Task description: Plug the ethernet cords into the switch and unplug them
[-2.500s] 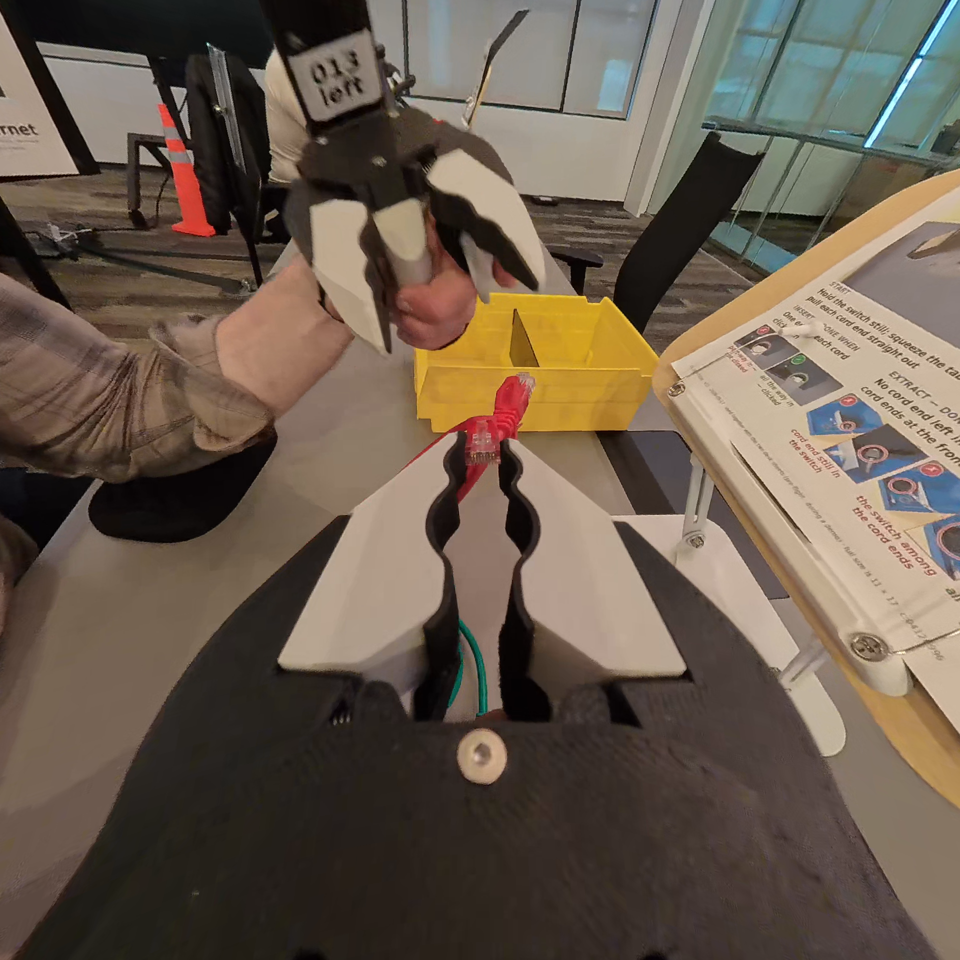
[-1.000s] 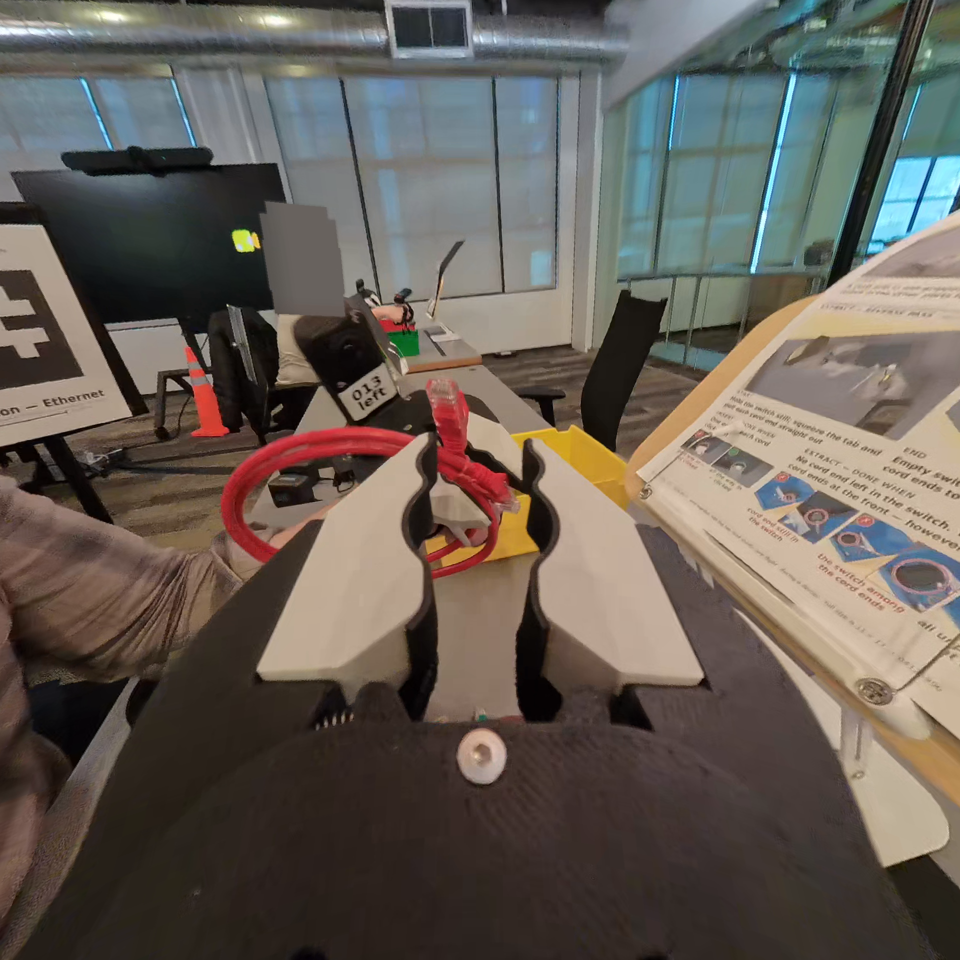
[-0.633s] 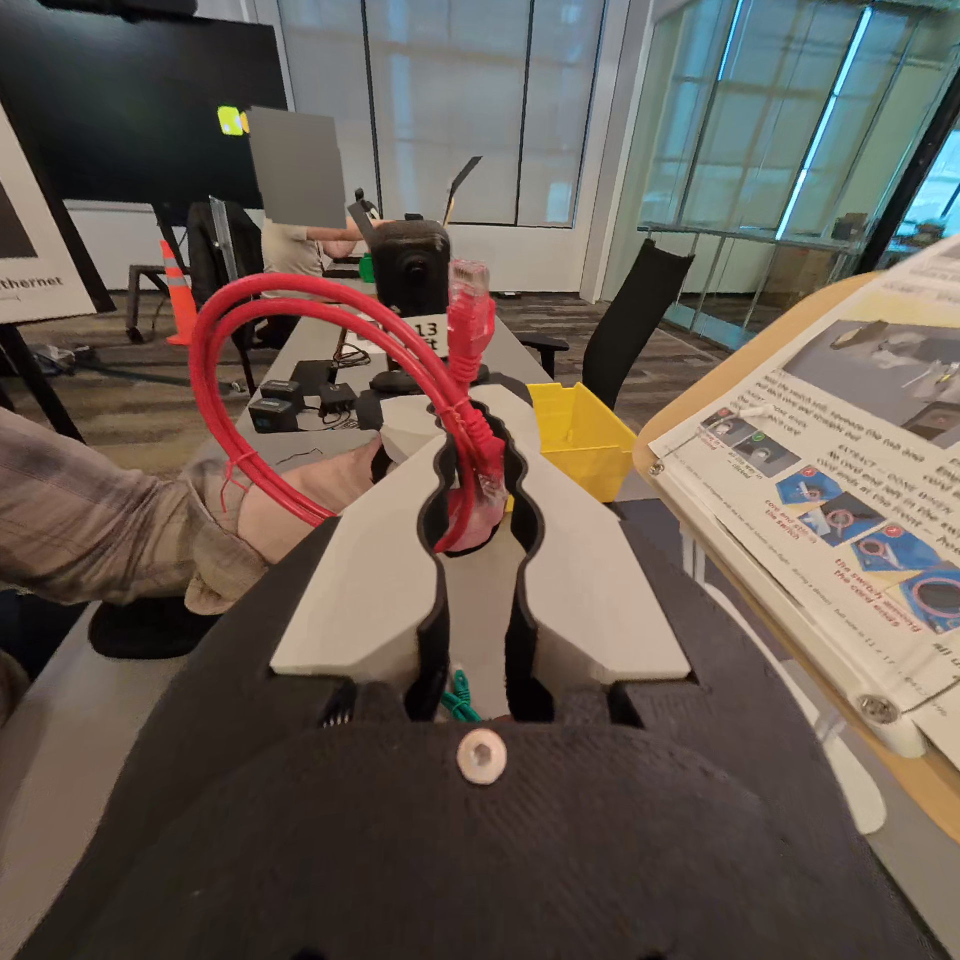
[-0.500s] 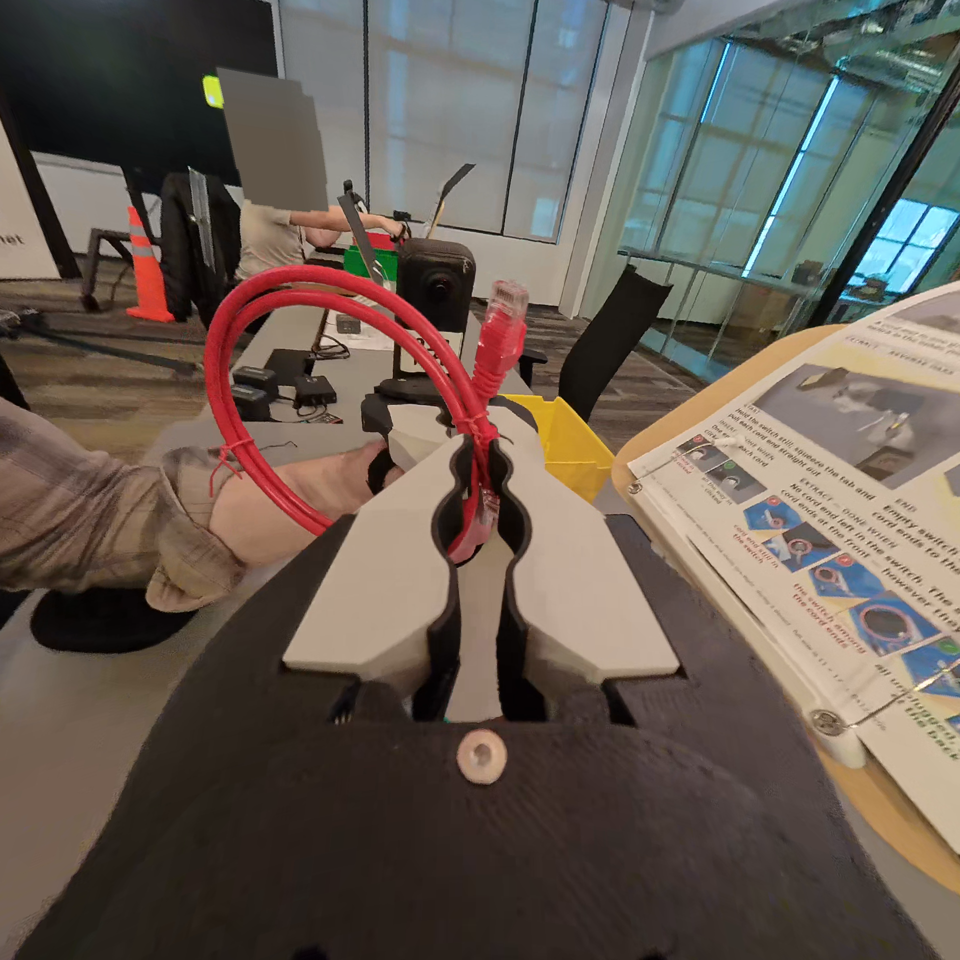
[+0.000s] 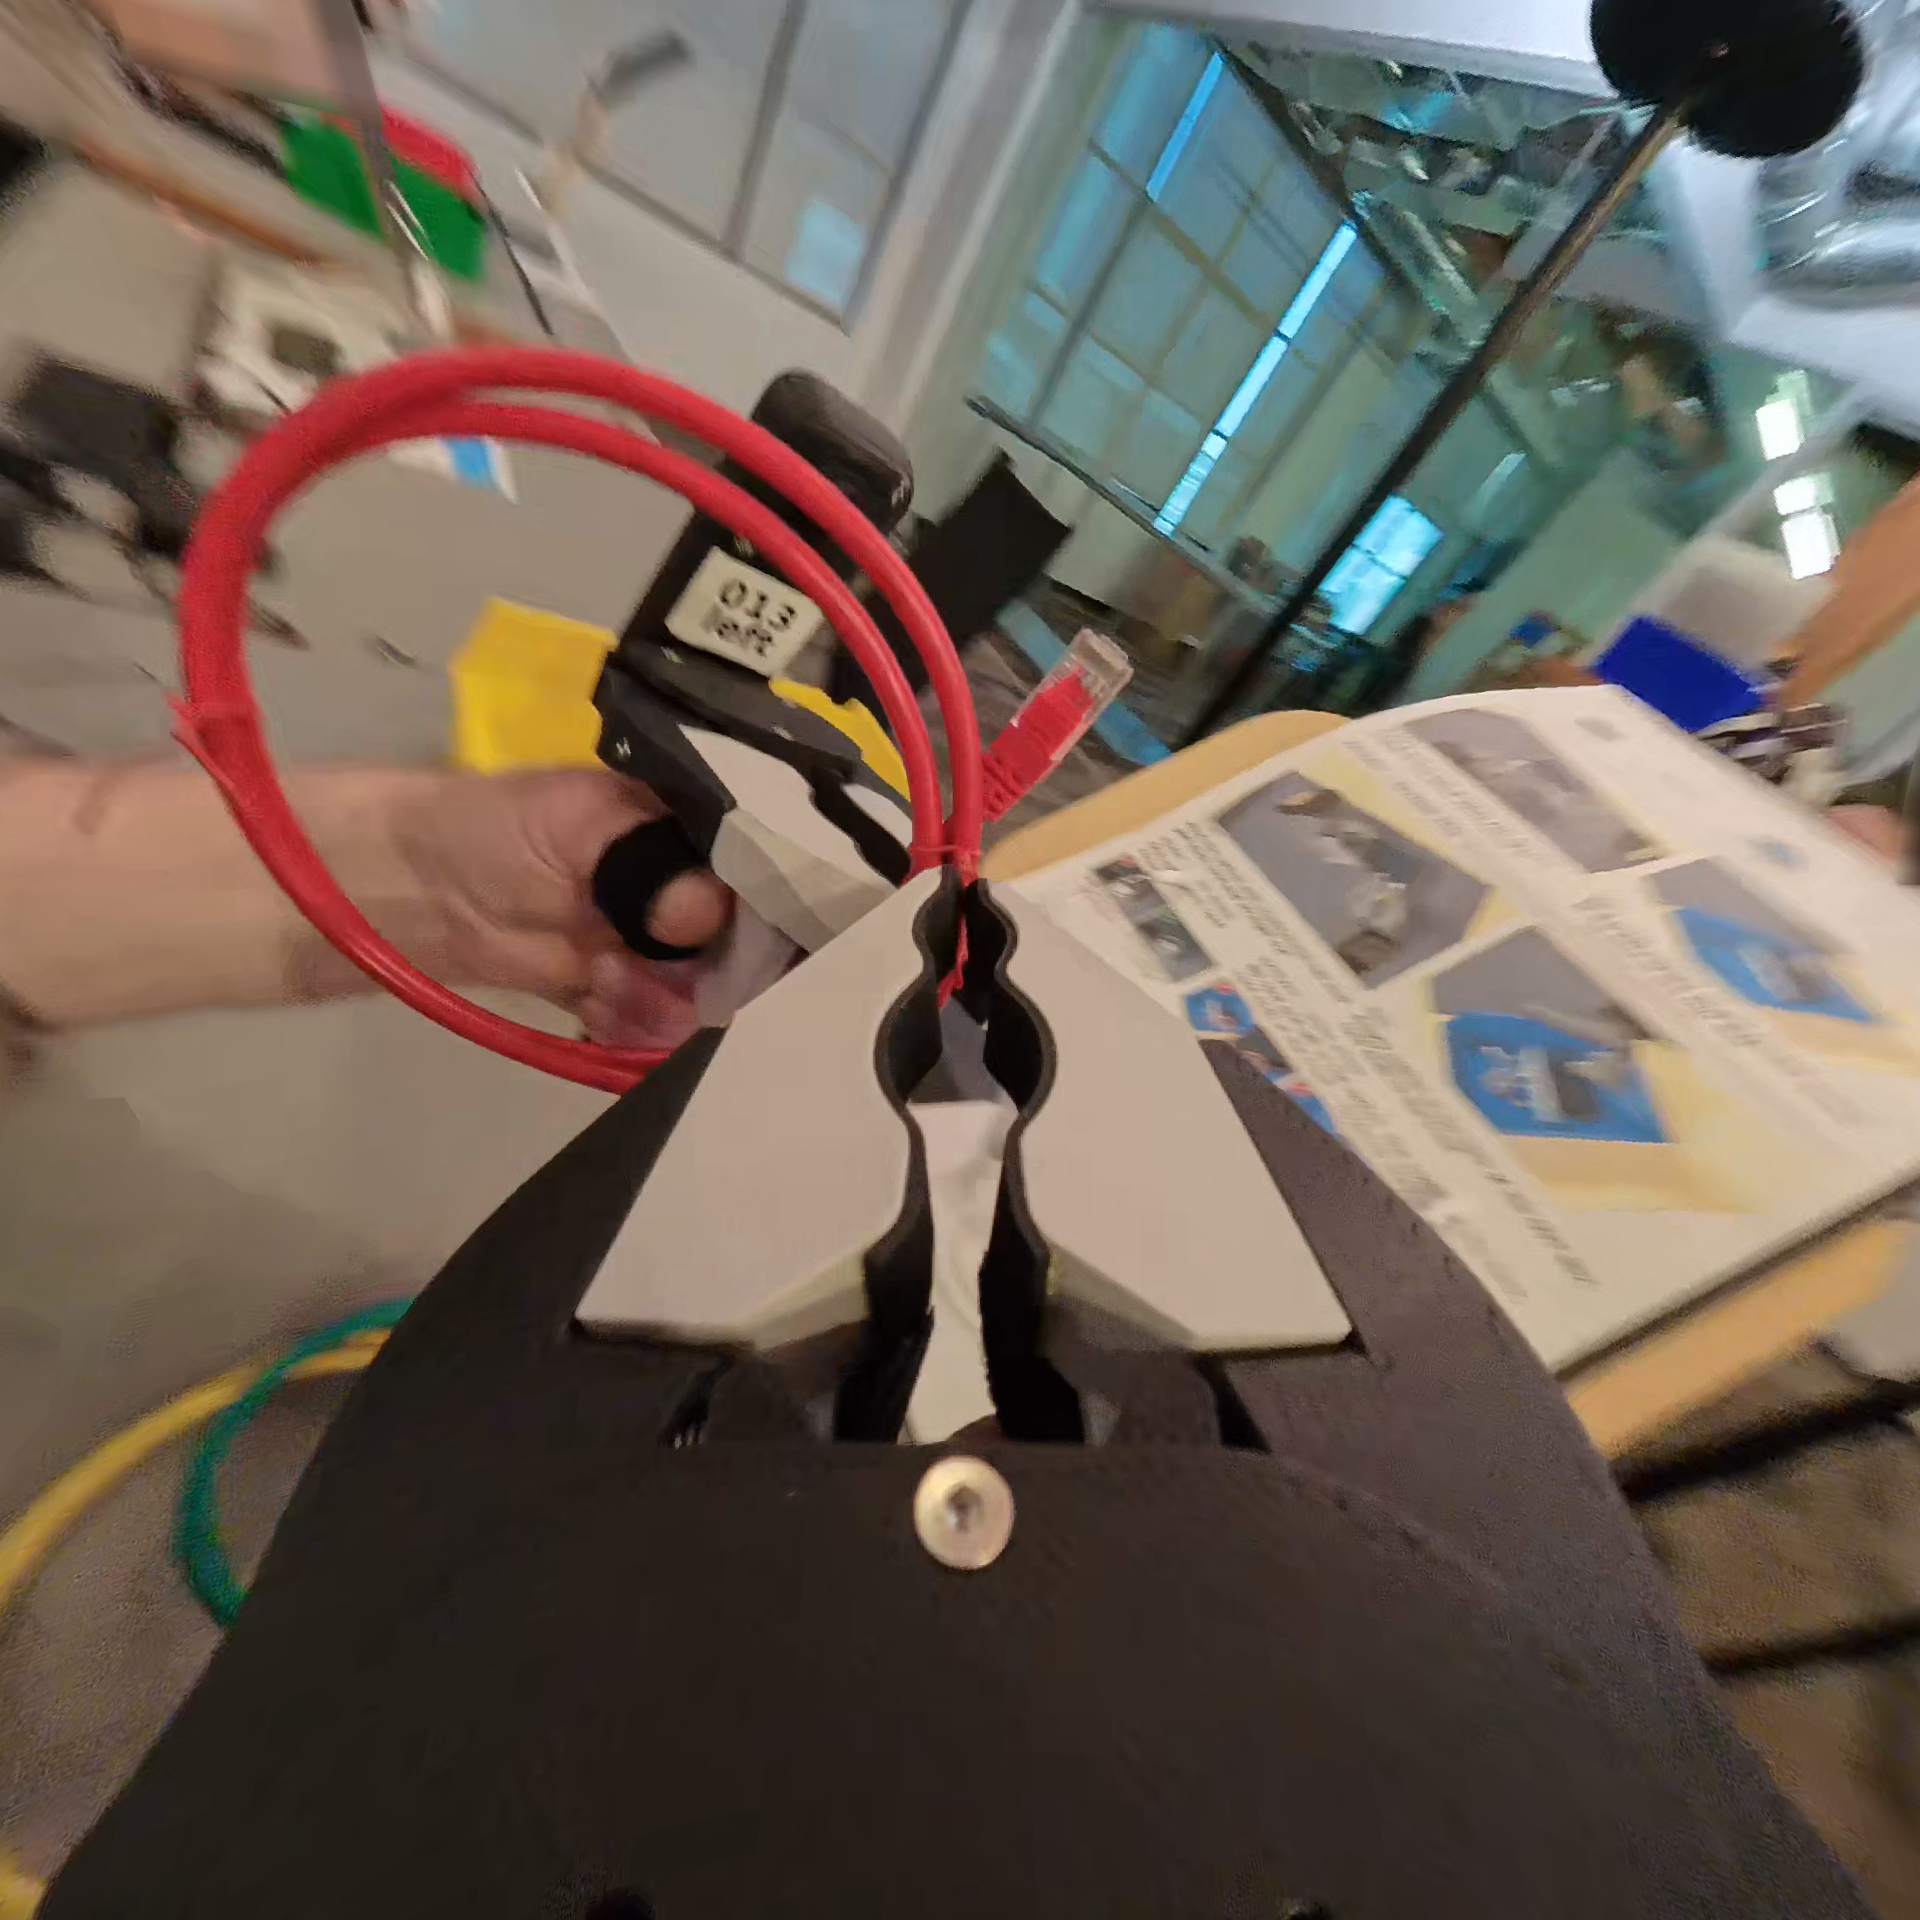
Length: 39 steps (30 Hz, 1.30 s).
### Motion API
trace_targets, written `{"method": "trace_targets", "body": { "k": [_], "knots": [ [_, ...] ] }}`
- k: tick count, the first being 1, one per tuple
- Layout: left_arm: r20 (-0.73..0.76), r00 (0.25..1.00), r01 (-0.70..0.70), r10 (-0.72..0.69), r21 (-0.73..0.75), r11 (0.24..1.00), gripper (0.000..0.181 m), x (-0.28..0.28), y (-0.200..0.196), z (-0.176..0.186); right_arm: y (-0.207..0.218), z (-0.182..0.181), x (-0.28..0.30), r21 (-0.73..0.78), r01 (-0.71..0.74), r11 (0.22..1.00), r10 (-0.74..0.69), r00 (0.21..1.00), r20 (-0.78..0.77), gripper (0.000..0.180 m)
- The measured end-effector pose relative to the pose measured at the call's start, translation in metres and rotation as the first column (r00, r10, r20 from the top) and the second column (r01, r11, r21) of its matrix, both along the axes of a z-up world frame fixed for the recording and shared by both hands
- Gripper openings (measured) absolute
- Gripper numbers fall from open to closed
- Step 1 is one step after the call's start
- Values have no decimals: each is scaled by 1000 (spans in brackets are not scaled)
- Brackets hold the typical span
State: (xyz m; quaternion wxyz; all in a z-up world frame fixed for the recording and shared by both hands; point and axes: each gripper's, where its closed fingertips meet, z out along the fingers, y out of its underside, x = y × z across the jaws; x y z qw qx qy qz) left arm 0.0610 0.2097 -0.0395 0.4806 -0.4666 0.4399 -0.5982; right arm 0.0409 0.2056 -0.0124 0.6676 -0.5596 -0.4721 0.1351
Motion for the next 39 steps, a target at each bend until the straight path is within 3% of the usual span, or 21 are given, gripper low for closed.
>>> {"method": "trace_targets", "body": {
  "k": [2,5,7,8,11,12,14,21,26,32,35,39],
  "knots": [
    [-29,1000,-7,7,-9,1000,22,2,2,-5,1,0,3,124,104,987,-121,983,136,0],
    [-88,995,-44,46,24,999,22,6,4,-11,-2,-1,6,353,201,914,-331,873,359,0],
    [-102,993,-58,63,47,997,21,7,2,-11,-6,0,4,431,199,880,-388,825,410,0],
    [-91,993,-63,69,68,996,22,5,1,-8,-7,2,2,423,184,887,-364,844,394,0],
    [-96,982,-148,160,119,982,21,0,11,-8,-14,12,1,181,58,982,-87,984,157,1],
    [-90,981,-159,172,139,977,22,-1,12,-7,-16,15,5,88,-1,996,-5,997,73,8],
    [-44,982,-174,183,168,970,21,-6,11,0,-9,8,17,-93,-51,994,50,999,-7,16],
    [3,968,-239,250,301,923,21,-13,6,12,-12,0,7,-361,-331,872,230,928,-294,19],
    [-4,964,-250,268,339,907,22,-15,5,13,-21,8,4,-380,-510,772,316,826,-466,2],
    [-14,963,-249,271,350,903,22,-15,5,12,-20,5,4,-394,-486,780,305,846,-438,0],
    [-6,965,-245,263,345,906,21,-14,3,14,-17,3,8,-402,-474,783,297,853,-429,16],
    [-8,966,-238,257,347,907,21,-13,1,14,-21,-1,5,-410,-481,775,318,857,-405,2]
  ]
}}
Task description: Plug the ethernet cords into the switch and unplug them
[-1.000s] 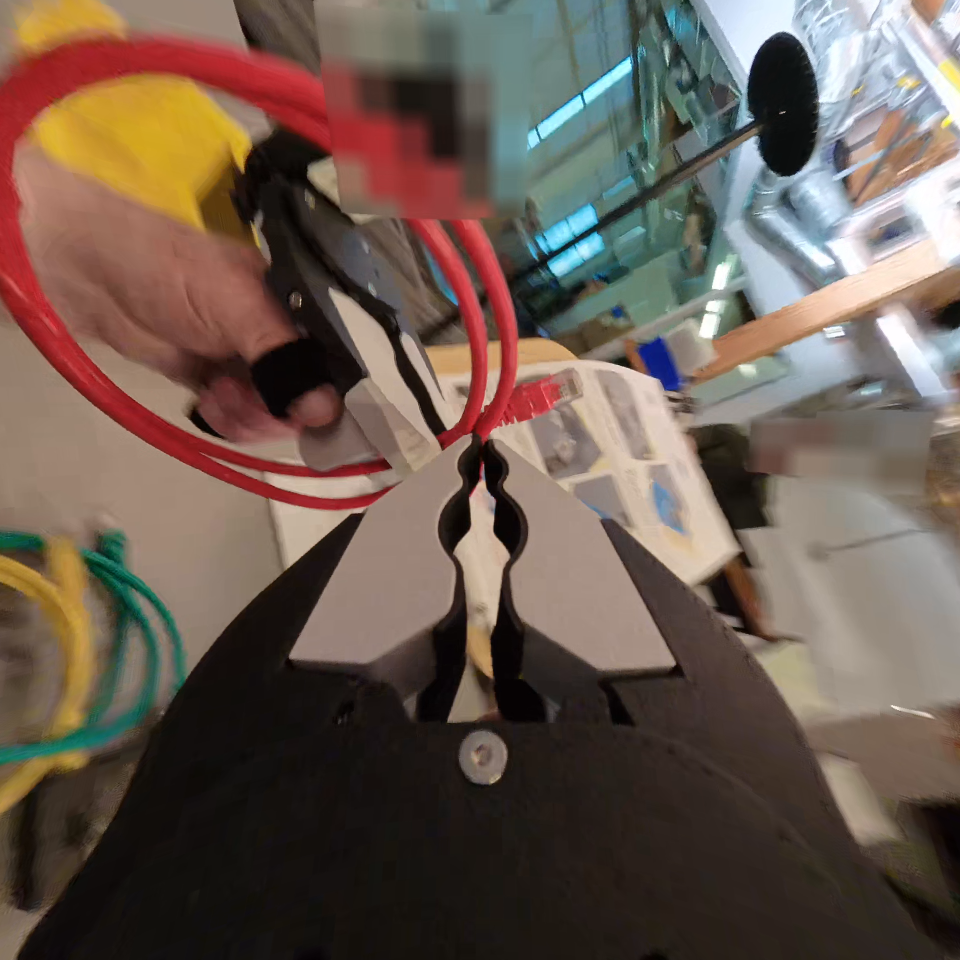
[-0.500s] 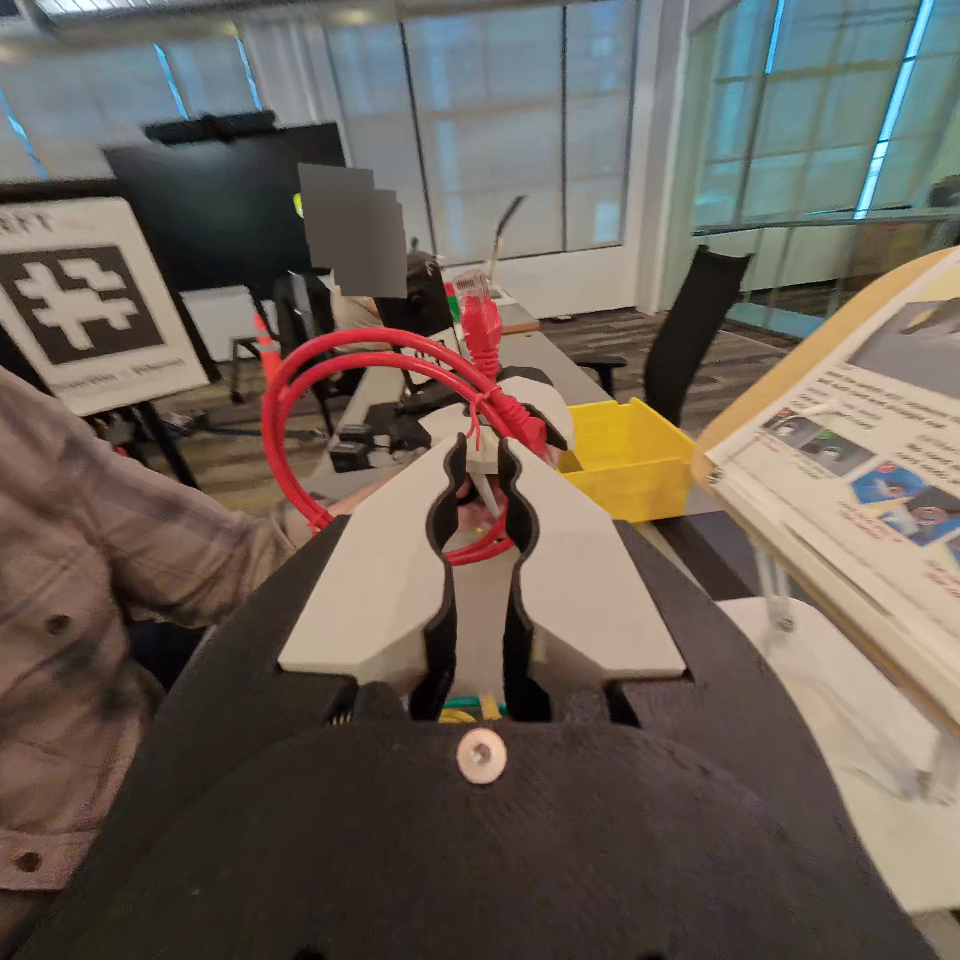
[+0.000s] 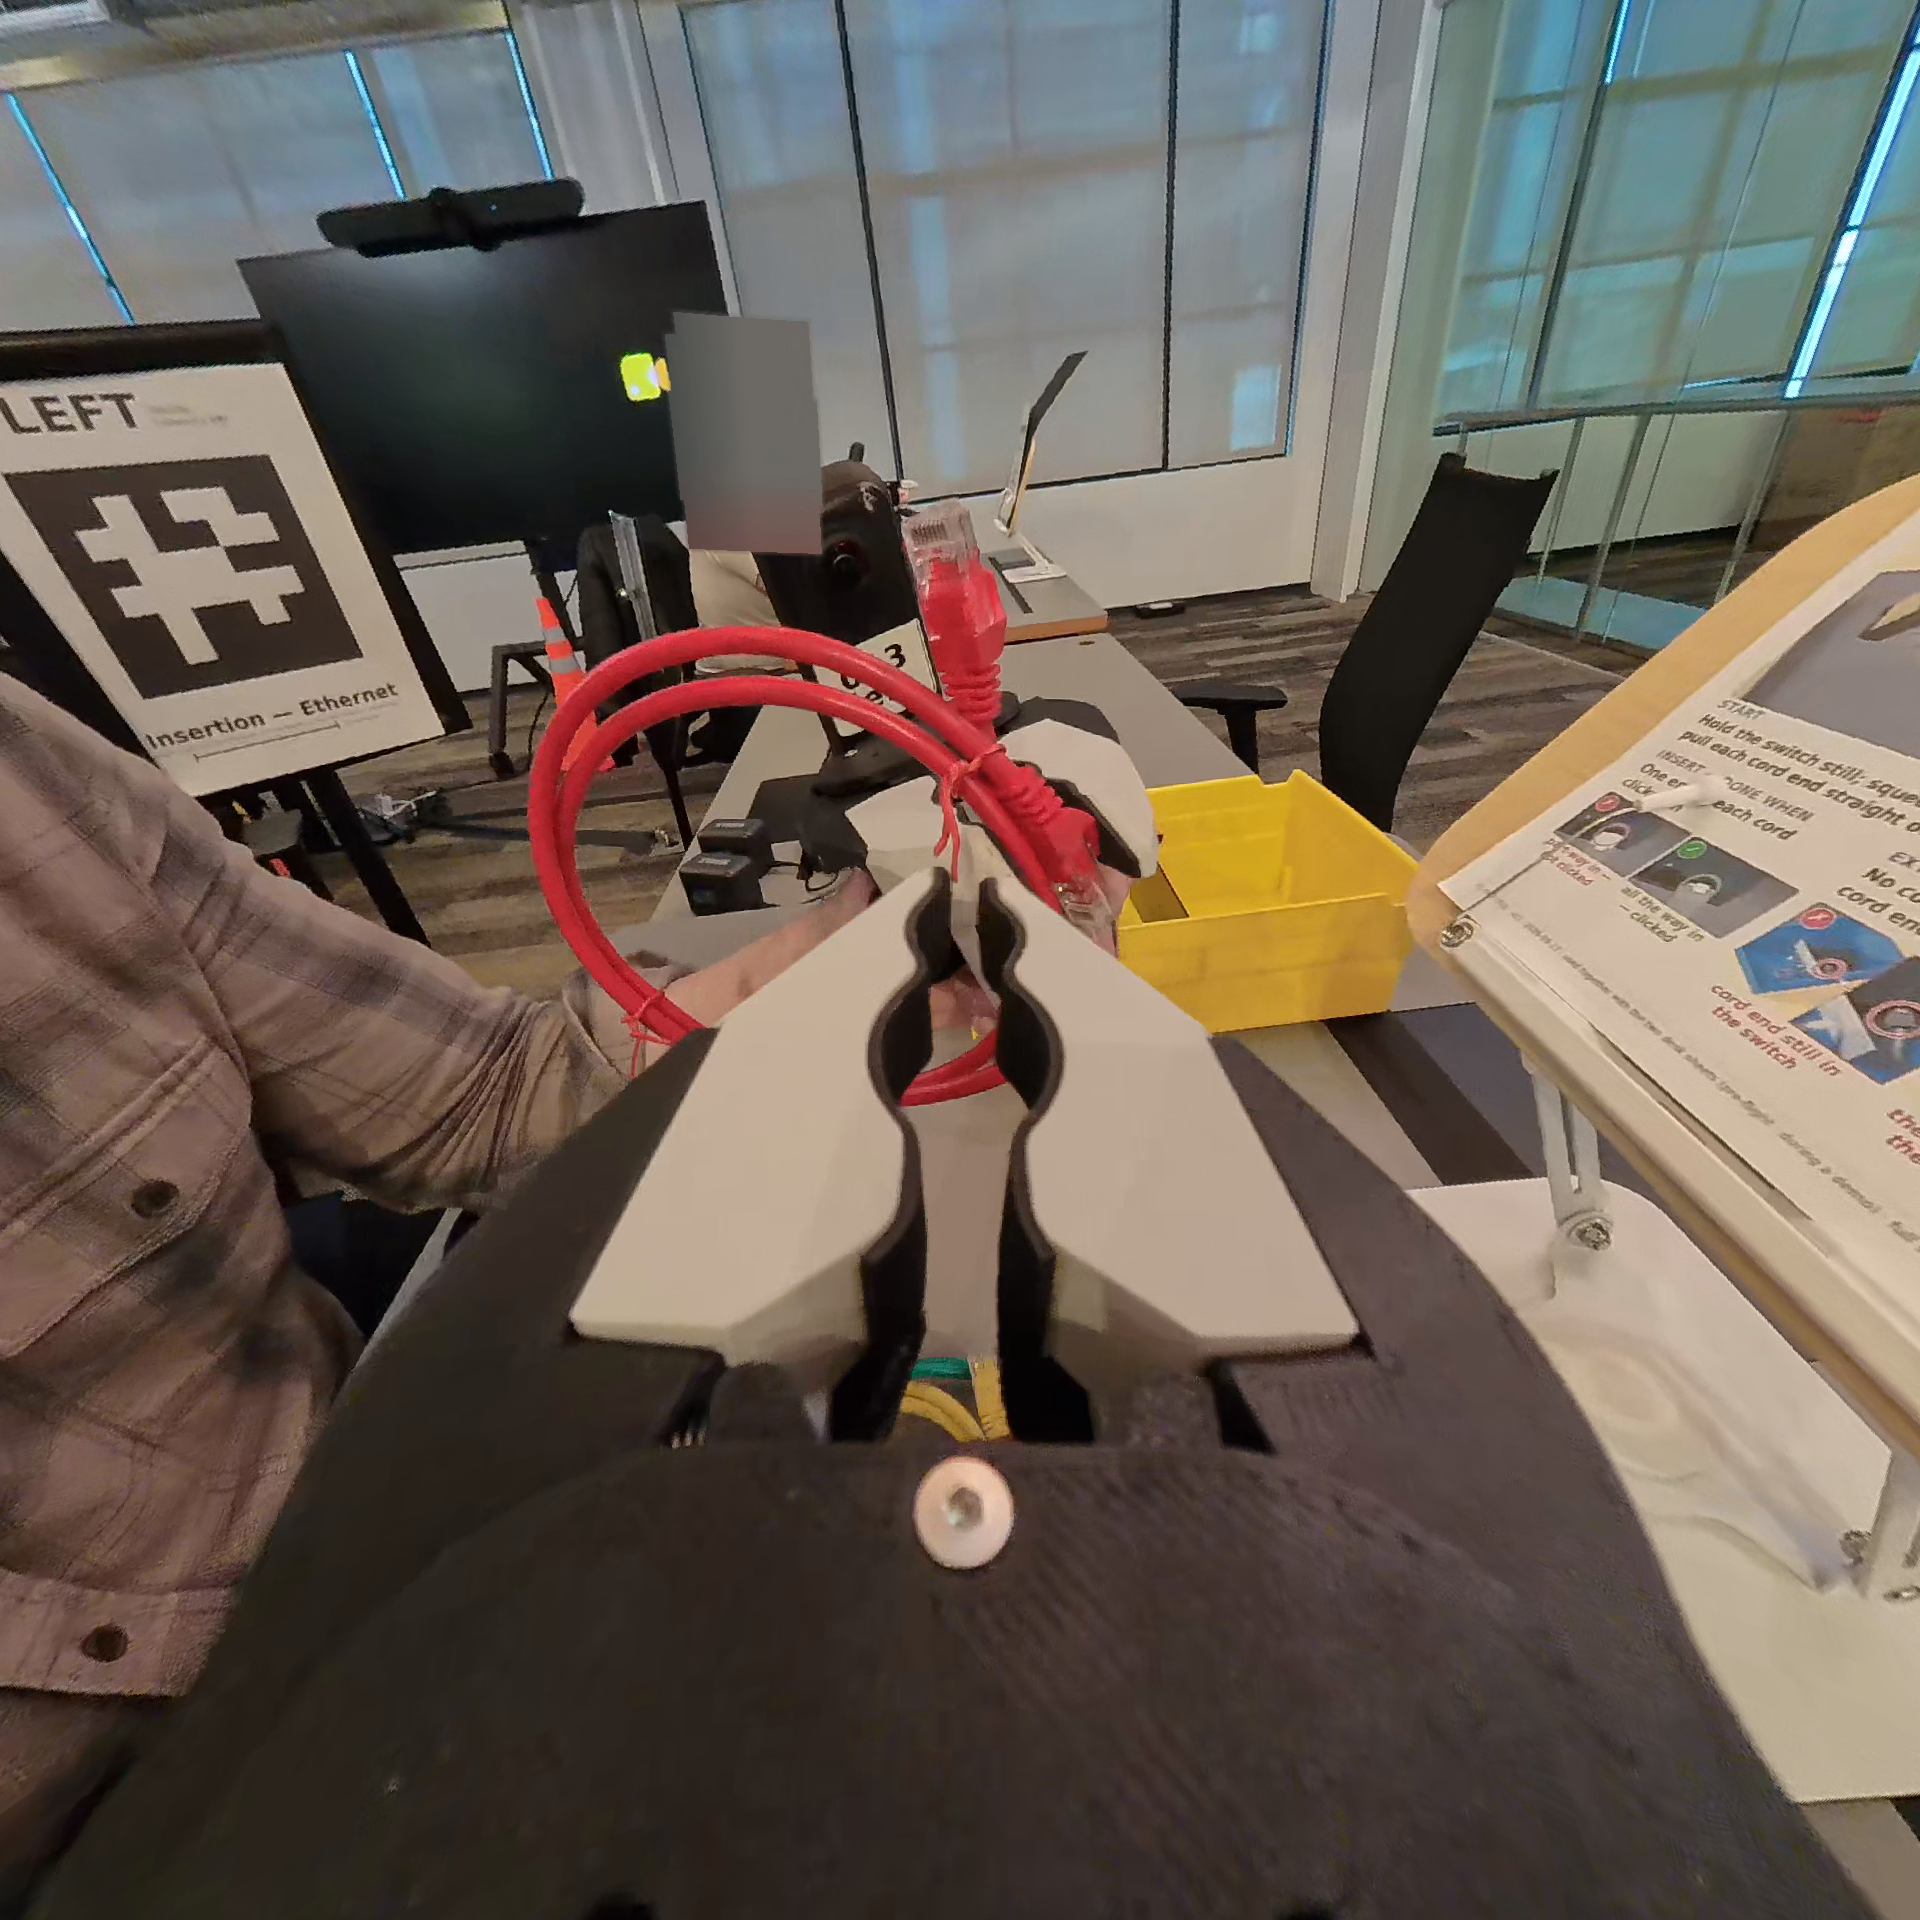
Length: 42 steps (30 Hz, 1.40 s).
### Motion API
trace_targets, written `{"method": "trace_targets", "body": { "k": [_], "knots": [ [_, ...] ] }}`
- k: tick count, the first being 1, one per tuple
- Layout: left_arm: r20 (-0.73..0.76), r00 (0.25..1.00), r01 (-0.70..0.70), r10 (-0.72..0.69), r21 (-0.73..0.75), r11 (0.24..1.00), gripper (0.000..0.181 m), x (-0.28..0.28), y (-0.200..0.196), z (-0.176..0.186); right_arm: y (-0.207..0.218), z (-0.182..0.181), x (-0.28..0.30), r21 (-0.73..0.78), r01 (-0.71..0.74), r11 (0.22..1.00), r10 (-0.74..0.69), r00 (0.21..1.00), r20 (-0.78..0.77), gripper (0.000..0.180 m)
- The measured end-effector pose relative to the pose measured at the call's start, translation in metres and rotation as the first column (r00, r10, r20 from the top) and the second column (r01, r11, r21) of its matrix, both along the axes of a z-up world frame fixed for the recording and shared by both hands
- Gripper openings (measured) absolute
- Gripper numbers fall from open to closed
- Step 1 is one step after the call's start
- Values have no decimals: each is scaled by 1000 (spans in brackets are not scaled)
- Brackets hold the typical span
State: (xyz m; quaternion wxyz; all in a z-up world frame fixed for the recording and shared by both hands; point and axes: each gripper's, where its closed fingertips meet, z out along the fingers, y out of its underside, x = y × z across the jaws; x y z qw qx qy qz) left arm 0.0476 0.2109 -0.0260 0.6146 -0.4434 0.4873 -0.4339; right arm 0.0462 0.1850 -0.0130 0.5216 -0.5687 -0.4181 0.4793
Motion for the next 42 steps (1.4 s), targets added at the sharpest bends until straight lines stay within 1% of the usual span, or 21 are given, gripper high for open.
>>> {"method": "trace_targets", "body": {
  "k": [1,10,16,21,26,31,35,37,42],
  "knots": [
    [2,1000,0,0,-2,1000,21,0,0,0,0,-1,-1,0,-5,1000,5,1000,4,0],
    [-2,1000,9,-9,4,1000,21,-1,-1,0,0,3,4,-3,-3,1000,3,1000,-18,0],
    [0,1000,13,-13,4,1000,21,-1,-2,1,-2,0,1,1,-22,1000,22,1000,-4,0],
    [-5,1000,15,-15,9,1000,21,0,-3,1,0,-4,0,-2,-6,1000,7,1000,25,10],
    [-11,1000,19,-19,10,1000,22,1,-4,-1,-3,-2,-2,15,-15,1000,15,1000,23,0],
    [-14,1000,20,-20,12,1000,21,1,-4,-1,-4,0,-1,18,-15,1000,15,1000,17,0],
    [-20,1000,21,-21,17,1000,21,1,-4,-2,-4,-1,-1,14,-13,1000,12,1000,25,3],
    [-22,1000,20,-19,18,1000,21,1,-4,-2,-4,-1,-1,21,-12,1000,12,1000,27,0],
    [-32,999,21,-20,23,1000,21,2,-4,-4,-5,-4,0,38,0,999,-3,998,67,0]
  ]
}}
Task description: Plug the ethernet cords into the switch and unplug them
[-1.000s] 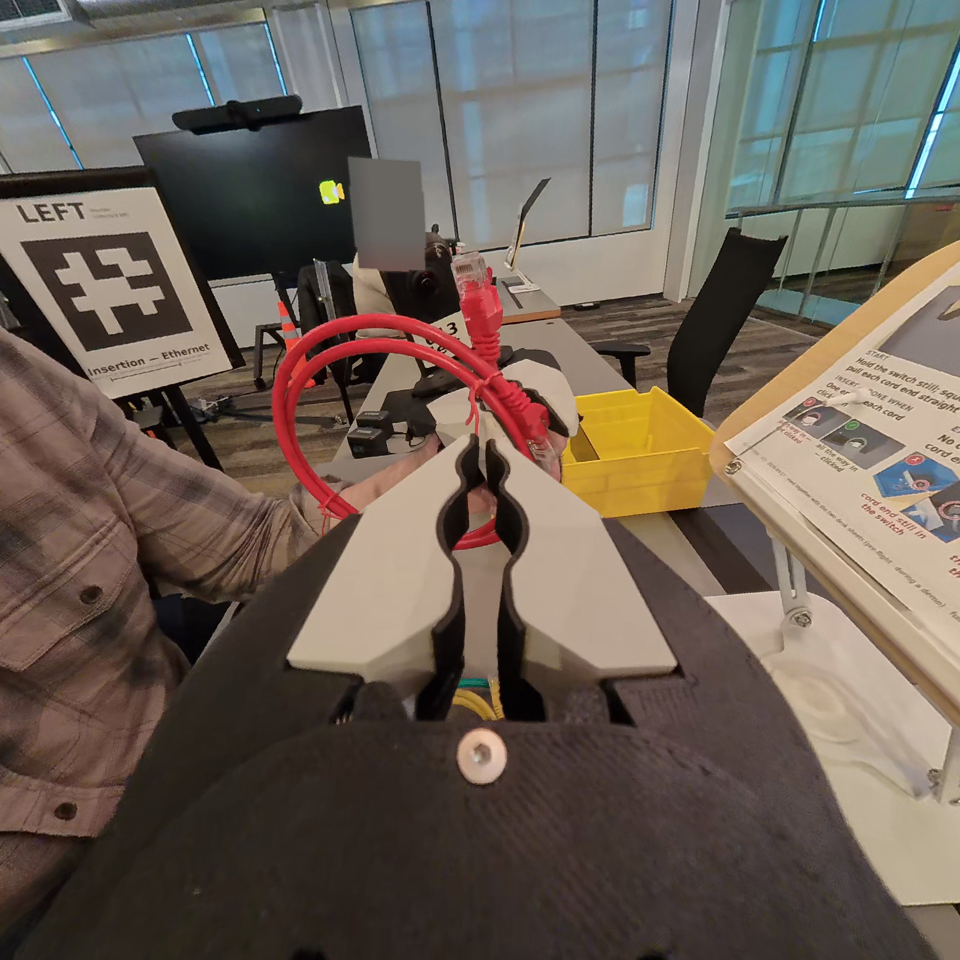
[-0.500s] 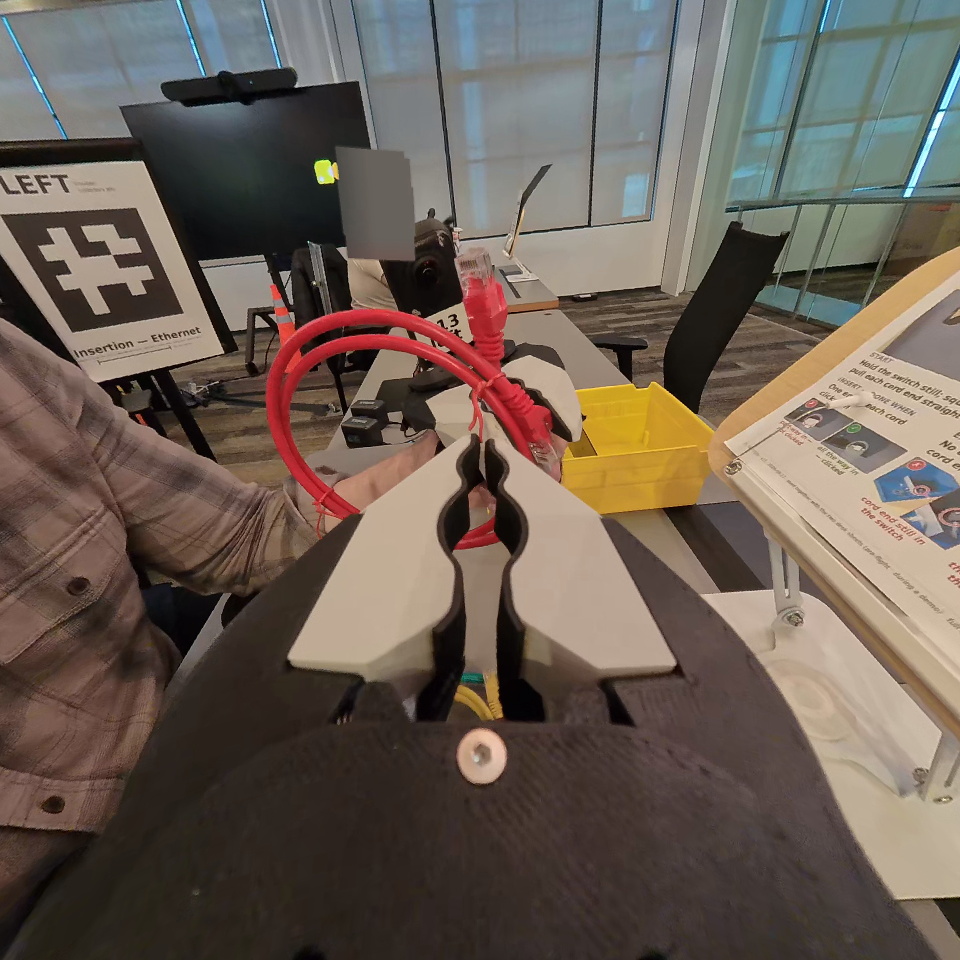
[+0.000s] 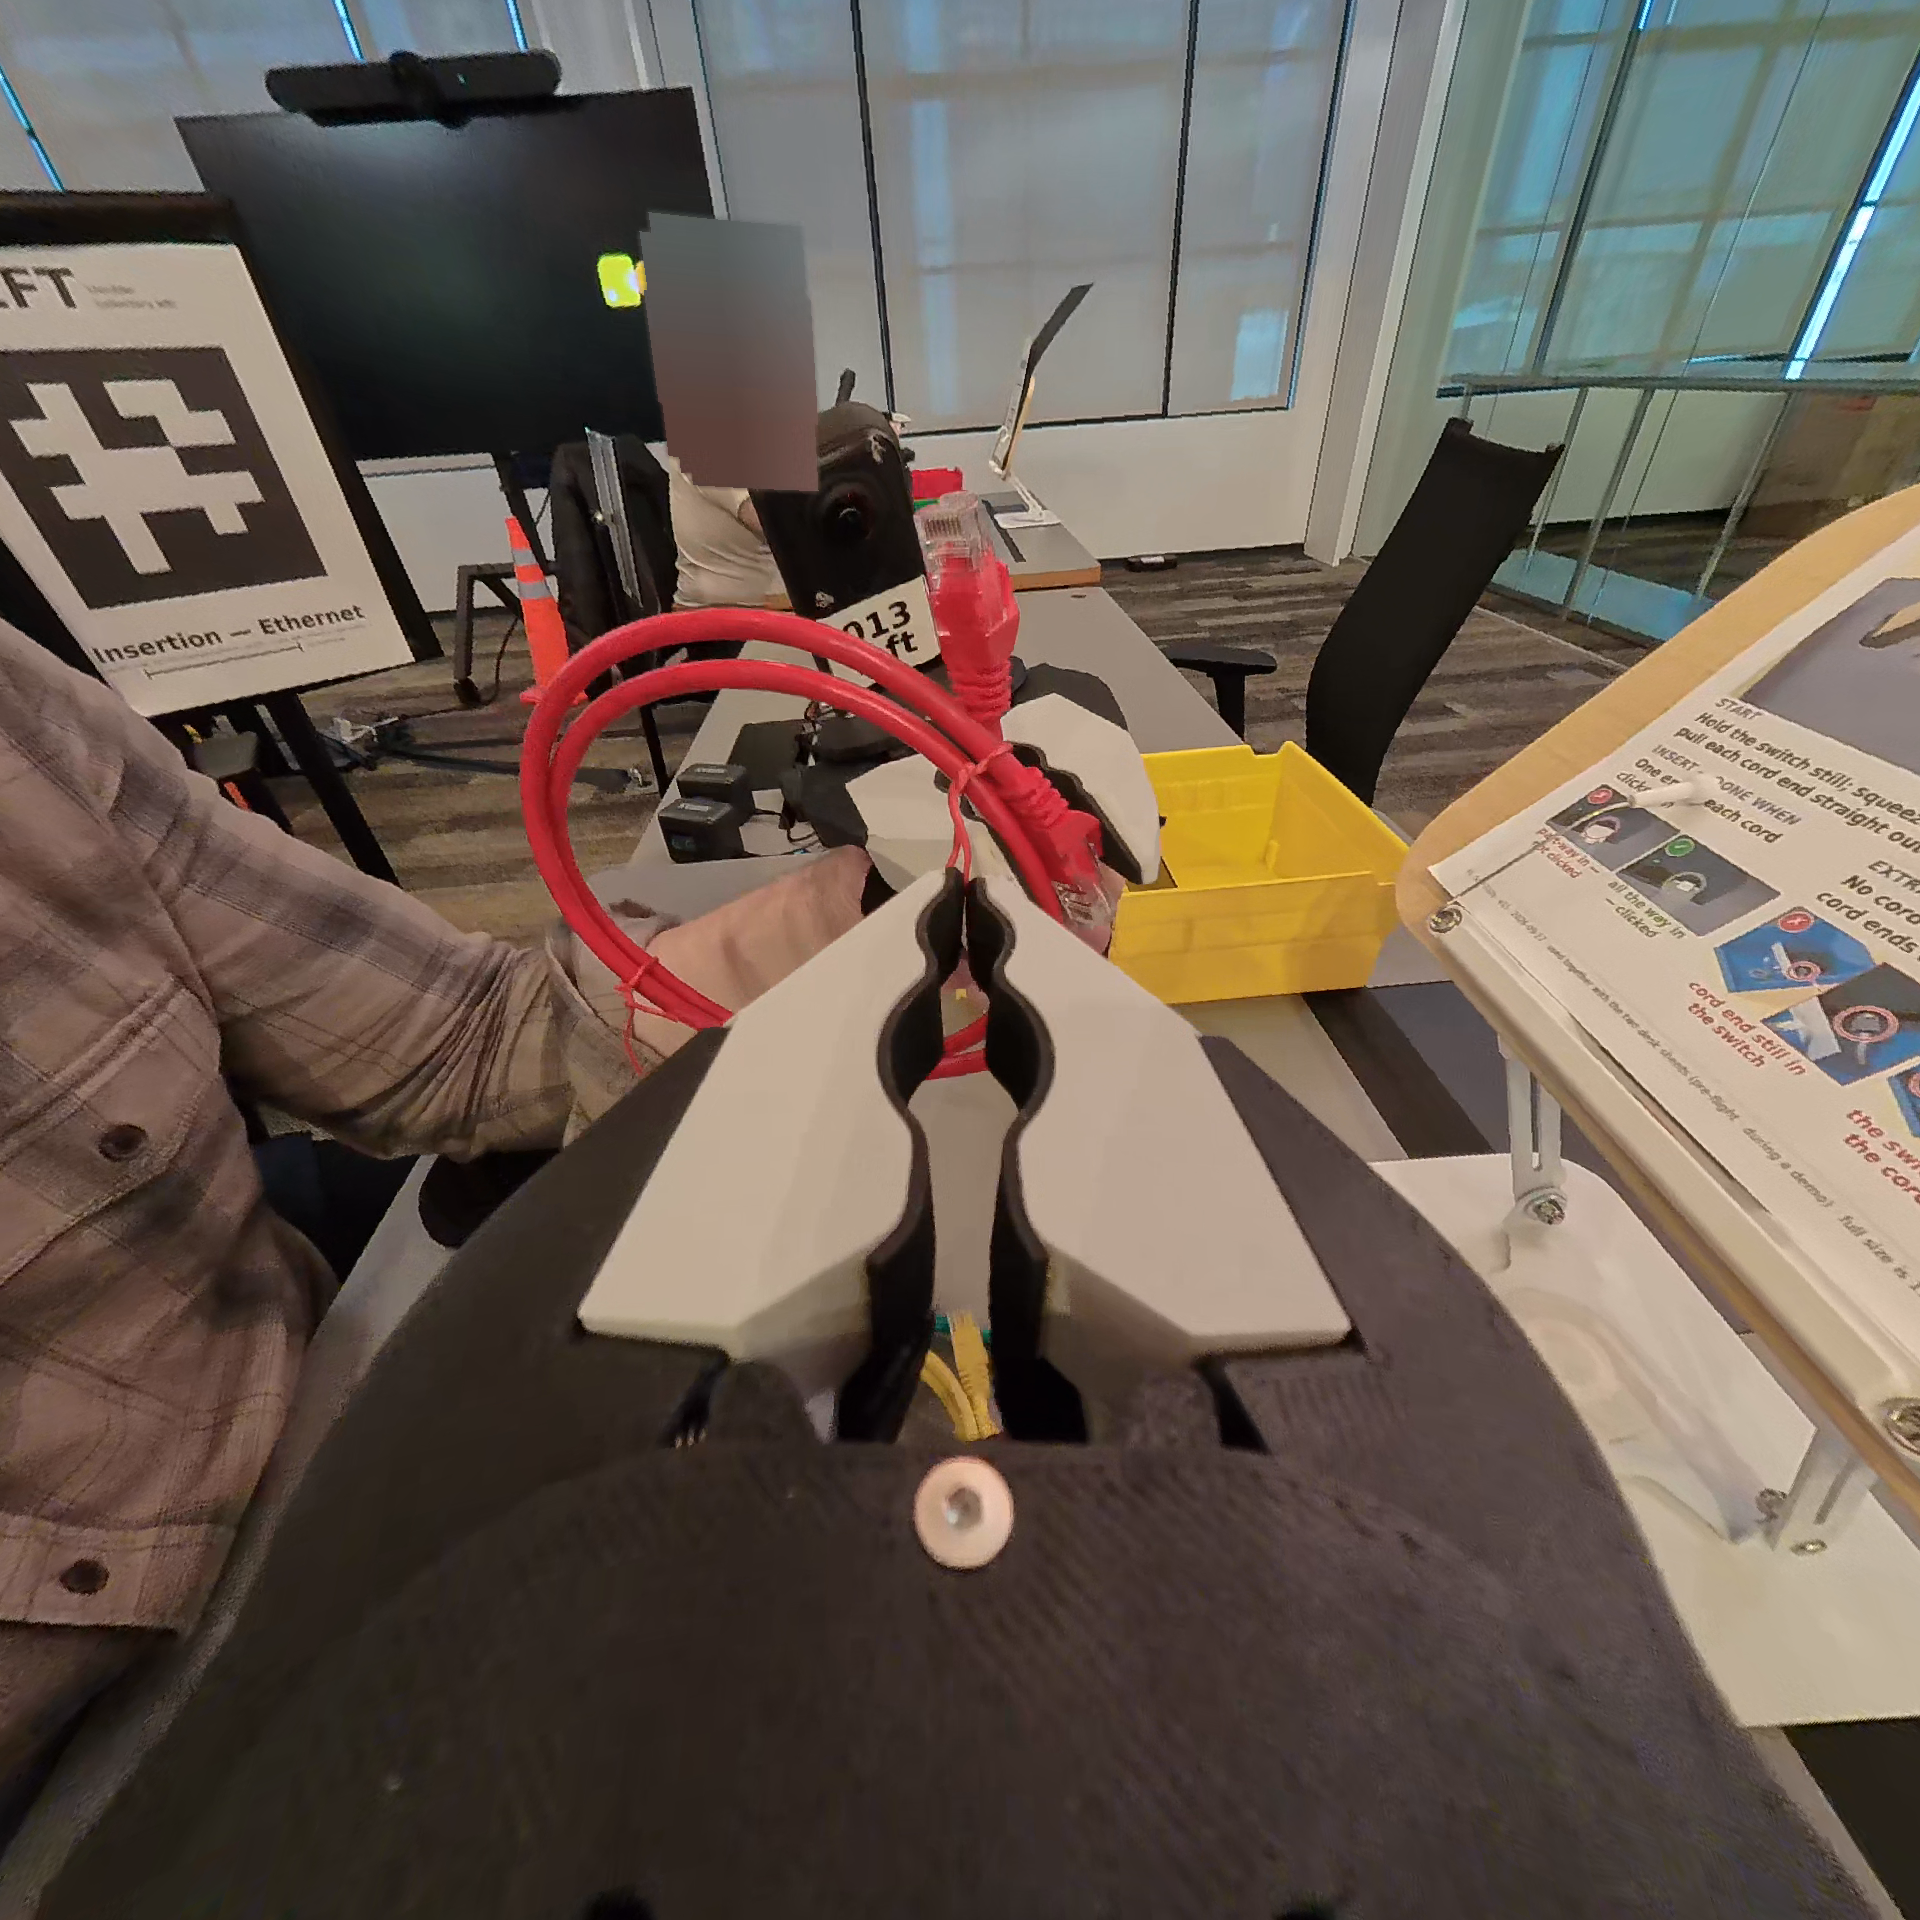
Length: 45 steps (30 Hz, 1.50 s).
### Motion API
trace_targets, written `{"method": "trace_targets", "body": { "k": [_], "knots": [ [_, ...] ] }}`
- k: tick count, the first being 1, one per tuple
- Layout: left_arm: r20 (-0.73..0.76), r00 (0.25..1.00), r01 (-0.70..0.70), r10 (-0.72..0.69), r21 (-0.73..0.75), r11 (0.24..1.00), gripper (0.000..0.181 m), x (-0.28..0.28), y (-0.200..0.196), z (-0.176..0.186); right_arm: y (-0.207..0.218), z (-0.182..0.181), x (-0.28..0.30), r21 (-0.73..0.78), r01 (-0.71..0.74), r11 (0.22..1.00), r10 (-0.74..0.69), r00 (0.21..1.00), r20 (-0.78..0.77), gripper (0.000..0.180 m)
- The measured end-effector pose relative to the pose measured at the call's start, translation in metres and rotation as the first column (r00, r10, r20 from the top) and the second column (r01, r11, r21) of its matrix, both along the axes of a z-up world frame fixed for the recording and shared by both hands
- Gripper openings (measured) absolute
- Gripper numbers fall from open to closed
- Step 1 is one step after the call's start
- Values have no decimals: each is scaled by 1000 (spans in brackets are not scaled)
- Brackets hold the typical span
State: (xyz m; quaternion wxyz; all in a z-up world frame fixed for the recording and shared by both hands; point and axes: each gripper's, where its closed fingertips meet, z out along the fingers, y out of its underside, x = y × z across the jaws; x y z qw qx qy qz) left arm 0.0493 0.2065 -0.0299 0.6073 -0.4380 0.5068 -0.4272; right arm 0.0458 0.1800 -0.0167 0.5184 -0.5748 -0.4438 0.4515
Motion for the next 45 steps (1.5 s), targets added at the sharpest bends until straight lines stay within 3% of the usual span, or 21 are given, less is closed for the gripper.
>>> {"method": "trace_targets", "body": {
  "k": [8,14,19,24,30,33,38,45],
  "knots": [
    [-83,996,-7,11,47,999,21,2,-2,-11,2,-11,7,86,64,994,-77,986,146,0],
    [-223,975,13,14,122,992,21,7,-8,-30,2,-28,18,276,99,956,-201,907,370,0],
    [-304,951,-1,49,156,988,21,9,-6,-42,4,-33,25,482,95,871,-360,791,495,0],
    [-333,938,-47,92,141,989,21,11,3,-48,8,-27,28,648,89,756,-521,681,514,0],
    [-322,946,-49,47,2,999,21,17,9,-54,1,-20,14,808,-20,589,-636,606,479,0],
    [-289,957,-33,13,-63,997,21,20,9,-51,-2,-21,7,834,-67,548,-668,566,484,0],
    [-152,987,35,-60,-158,987,21,20,4,-34,0,-33,6,811,-99,577,-651,545,529,0],
    [-43,989,133,-143,-174,976,20,20,-7,-22,20,-39,21,761,11,649,-631,567,530,0]
  ]
}}
